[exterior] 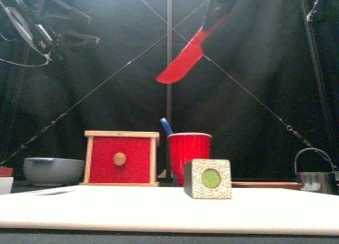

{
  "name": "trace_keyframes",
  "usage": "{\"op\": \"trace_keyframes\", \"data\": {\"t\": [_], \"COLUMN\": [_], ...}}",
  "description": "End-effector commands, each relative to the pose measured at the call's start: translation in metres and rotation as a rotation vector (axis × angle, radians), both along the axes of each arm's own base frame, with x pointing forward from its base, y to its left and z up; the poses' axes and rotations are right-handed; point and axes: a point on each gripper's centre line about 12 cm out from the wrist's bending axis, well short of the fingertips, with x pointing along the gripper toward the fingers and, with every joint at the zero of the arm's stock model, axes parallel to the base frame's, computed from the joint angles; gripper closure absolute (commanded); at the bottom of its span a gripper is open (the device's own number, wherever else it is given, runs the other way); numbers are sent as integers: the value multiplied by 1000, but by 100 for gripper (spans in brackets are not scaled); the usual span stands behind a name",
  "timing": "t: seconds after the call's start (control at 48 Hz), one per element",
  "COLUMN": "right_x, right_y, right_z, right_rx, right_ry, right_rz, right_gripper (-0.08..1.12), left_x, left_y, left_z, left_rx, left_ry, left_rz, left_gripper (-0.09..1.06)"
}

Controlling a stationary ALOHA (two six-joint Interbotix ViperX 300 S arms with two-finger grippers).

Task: Cut the sushi into 4 pieces with the knife
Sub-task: Grasp knife edge with left hand

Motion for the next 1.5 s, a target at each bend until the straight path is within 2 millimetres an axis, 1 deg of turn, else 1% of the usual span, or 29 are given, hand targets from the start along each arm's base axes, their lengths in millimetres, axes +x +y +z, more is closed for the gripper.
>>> {"op": "trace_keyframes", "data": {"t": [0.021, 0.146, 0.229, 0.333, 0.458, 0.625, 0.771, 1.062, 1.396, 1.5], "right_x": [-13, -23, -28, -35, -40, -42, -42, -41, -38, -38], "right_y": [4, 14, 16, 13, 6, 2, 1, 1, -1, -1], "right_z": [-1, -32, -48, -66, -79, -83, -84, -84, -86, -86], "right_rx": [37, 112, 161, 217, 258, 263, 260, 259, 257, 257], "right_ry": [-146, -254, -320, -392, -460, -487, -490, -494, -495, -495], "right_rz": [55, 140, 188, 223, 245, 248, 250, 253, 254, 254], "right_gripper": [94, 94, 94, 94, 94, 94, 94, 94, 94, 94], "left_x": [7, 18, 30, 46, 62, 79, 92, 106, 124, 126], "left_y": [0, 0, -1, -2, -2, -5, 0, 4, 12, 15], "left_z": [3, 0, -3, -7, -12, -21, -25, -24, -26, -27], "left_rx": [2, 4, 6, 12, 20, 22, 9, 8, 12, 9], "left_ry": [-9, 3, 21, 49, 80, 115, 114, 52, 52, 57], "left_rz": [1, 0, -2, -4, -9, -17, 3, 21, 40, 50], "left_gripper": [11, 11, 11, 11, 11, 11, 11, 11, 11, 12]}}
